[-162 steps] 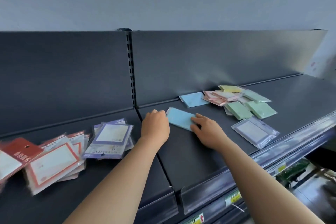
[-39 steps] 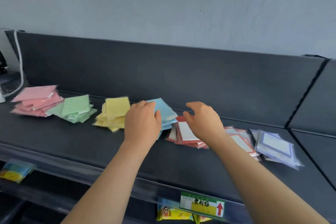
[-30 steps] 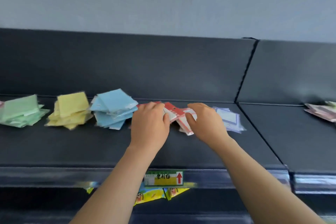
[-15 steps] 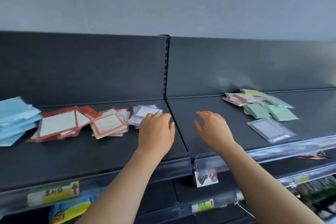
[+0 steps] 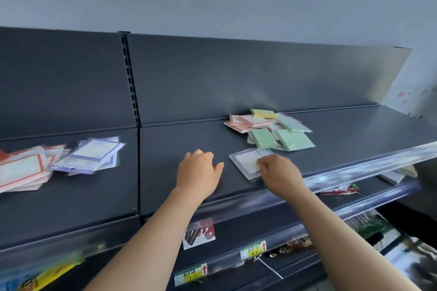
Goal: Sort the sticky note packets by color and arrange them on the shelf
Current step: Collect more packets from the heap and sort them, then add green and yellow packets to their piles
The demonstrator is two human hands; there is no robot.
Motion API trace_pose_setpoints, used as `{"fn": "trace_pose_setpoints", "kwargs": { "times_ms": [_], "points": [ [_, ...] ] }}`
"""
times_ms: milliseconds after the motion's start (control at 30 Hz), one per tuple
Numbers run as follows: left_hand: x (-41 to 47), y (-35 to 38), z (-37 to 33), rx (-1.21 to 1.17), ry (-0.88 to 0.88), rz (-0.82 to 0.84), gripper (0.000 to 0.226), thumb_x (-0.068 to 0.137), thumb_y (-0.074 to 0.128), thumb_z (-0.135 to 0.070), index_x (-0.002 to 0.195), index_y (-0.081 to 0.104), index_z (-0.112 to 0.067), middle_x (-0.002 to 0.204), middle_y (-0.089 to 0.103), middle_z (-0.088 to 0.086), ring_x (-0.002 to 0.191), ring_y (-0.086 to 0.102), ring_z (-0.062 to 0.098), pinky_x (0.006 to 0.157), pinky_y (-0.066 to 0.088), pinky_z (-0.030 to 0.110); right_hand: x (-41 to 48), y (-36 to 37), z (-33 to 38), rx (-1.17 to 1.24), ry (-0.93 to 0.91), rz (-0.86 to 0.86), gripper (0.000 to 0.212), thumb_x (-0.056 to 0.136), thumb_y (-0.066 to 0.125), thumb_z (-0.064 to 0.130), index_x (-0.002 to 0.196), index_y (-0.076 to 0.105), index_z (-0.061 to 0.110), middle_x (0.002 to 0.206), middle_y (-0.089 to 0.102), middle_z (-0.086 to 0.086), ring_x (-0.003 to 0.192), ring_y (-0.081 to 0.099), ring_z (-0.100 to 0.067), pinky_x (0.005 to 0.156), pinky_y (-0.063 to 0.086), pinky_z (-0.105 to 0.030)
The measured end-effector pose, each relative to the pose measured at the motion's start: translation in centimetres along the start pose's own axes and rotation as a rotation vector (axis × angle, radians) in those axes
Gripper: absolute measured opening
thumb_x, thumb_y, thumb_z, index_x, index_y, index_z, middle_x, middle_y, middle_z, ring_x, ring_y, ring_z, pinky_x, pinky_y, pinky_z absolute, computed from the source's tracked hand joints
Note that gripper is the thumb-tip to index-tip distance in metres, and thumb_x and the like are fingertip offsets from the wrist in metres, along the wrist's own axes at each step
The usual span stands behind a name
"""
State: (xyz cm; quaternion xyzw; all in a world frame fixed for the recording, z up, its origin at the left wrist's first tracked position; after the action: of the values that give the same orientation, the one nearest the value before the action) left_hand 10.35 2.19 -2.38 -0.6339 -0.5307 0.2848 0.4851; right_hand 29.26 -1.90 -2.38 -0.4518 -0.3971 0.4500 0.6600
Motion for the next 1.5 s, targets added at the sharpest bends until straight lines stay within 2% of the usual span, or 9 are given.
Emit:
{"fn": "trace_pose_setpoints", "kwargs": {
  "times_ms": [133, 267, 400, 533, 800, 1067, 1167, 1367, 1500],
  "points": [
    [1.7, 0.7, -0.4, 0.026, -0.043, 0.083, 0.058, 0.092, 0.045, -0.058, 0.128, 0.052, -0.013, 0.134, 0.049, 0.008, 0.121, 0.043, 0.031, 0.098, 0.04, 0.038, 0.7, 1.0, 1.9, 0.205, -0.156, 0.06, 0.033, 0.095, 0.041, 0.012, 0.114, 0.067, 0.014, 0.117, 0.066, -0.005, 0.11, 0.056, -0.027, 0.089, 0.047, -0.035],
    [3.6, 1.2, 0.2, 0.144, -0.074, 0.157, 0.071, 0.081, 0.049, -0.072, 0.127, 0.049, -0.019, 0.14, 0.04, 0.003, 0.125, 0.037, 0.029, 0.098, 0.035, 0.037, 2.1, 0.9, 1.9, 0.356, -0.136, 0.049, 0.034, 0.096, 0.042, 0.01, 0.121, 0.065, 0.015, 0.122, 0.065, -0.006, 0.109, 0.057, -0.022, 0.089, 0.043, -0.027],
    [5.0, 1.6, 0.4, 0.041, -0.095, 0.188, 0.069, 0.082, 0.053, -0.068, 0.137, 0.044, -0.027, 0.145, 0.032, -0.004, 0.13, 0.029, 0.024, 0.101, 0.029, 0.036, 4.6, 0.3, -0.6, 0.323, 0.047, -0.143, 0.041, 0.097, 0.048, 0.019, 0.137, 0.049, 0.012, 0.15, 0.038, -0.007, 0.137, 0.035, -0.025, 0.108, 0.032, -0.033],
    [6.3, 1.6, 1.2, -0.136, -0.152, 0.168, 0.062, 0.083, 0.062, -0.057, 0.136, 0.046, -0.031, 0.144, 0.035, -0.006, 0.132, 0.031, 0.023, 0.104, 0.028, 0.034, 6.4, 1.3, -1.5, 0.215, 0.091, -0.062, 0.049, 0.099, 0.046, 0.033, 0.145, 0.037, 0.017, 0.158, 0.016, -0.013, 0.144, 0.015, -0.031, 0.115, 0.02, -0.039],
    [6.7, 1.6, 2.6, -0.426, -0.246, 0.165, 0.05, 0.068, 0.081, -0.039, 0.101, 0.048, -0.02, 0.113, 0.052, -0.001, 0.107, 0.051, 0.026, 0.094, 0.045, 0.045, 7.2, 1.5, -1.4, 0.208, 0.109, -0.158, 0.038, 0.089, 0.057, 0.025, 0.126, 0.054, 0.017, 0.13, 0.048, -0.013, 0.118, 0.042, -0.033, 0.099, 0.036, -0.038],
    [5.3, 0.5, 2.9, -0.582, -0.242, 0.013, 0.047, 0.08, 0.076, -0.027, 0.111, 0.042, -0.015, 0.108, 0.054, -0.003, 0.092, 0.052, 0.019, 0.061, 0.038, 0.024, 5.6, 1.0, 0.2, 0.39, 0.056, -0.101, 0.053, 0.076, 0.065, 0.017, 0.126, 0.048, 0.02, 0.131, 0.038, -0.006, 0.1, 0.051, -0.024, 0.083, 0.04, -0.028],
    [4.1, -0.8, 3.8, -0.582, -0.288, -0.046, 0.044, 0.083, 0.072, -0.026, 0.112, 0.042, -0.013, 0.103, 0.051, -0.004, 0.087, 0.051, 0.018, 0.059, 0.038, 0.024, 4.8, 0.6, 1.3, 0.456, 0.024, -0.103, 0.058, 0.078, 0.065, 0.013, 0.132, 0.044, 0.019, 0.138, 0.035, -0.005, 0.111, 0.048, -0.023, 0.087, 0.037, -0.027],
    [0.9, -3.8, 7.7, -0.649, -0.396, -0.182, 0.021, 0.09, 0.054, -0.019, 0.107, 0.044, -0.012, 0.097, 0.054, 0.003, 0.069, 0.046, 0.017, 0.054, 0.035, 0.027, 3.3, 0.2, 6.6, 0.571, -0.119, -0.095, 0.056, 0.081, 0.064, 0.013, 0.133, 0.045, 0.019, 0.138, 0.035, -0.002, 0.095, 0.043, -0.013, 0.085, 0.049, -0.035],
    [-1.2, -7.3, 10.4, -0.616, -0.417, -0.363, 0.017, 0.091, 0.051, -0.017, 0.107, 0.046, -0.016, 0.095, 0.054, -0.004, 0.081, 0.051, 0.018, 0.058, 0.038, 0.027, 2.9, 0.5, 10.8, 0.594, -0.215, -0.081, 0.057, 0.082, 0.064, 0.012, 0.135, 0.044, 0.018, 0.135, 0.037, -0.002, 0.097, 0.038, -0.009, 0.077, 0.039, -0.021]
  ]
}}
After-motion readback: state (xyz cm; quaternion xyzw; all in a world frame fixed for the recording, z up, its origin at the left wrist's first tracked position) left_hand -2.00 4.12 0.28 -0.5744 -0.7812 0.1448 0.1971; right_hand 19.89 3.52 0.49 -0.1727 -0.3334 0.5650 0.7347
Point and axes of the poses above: each hand's wrist, its own x-axis towards the middle knuckle, its own y-axis out of the palm, z = x × y, the point moved 4 cm from there along x, towards the middle knuckle
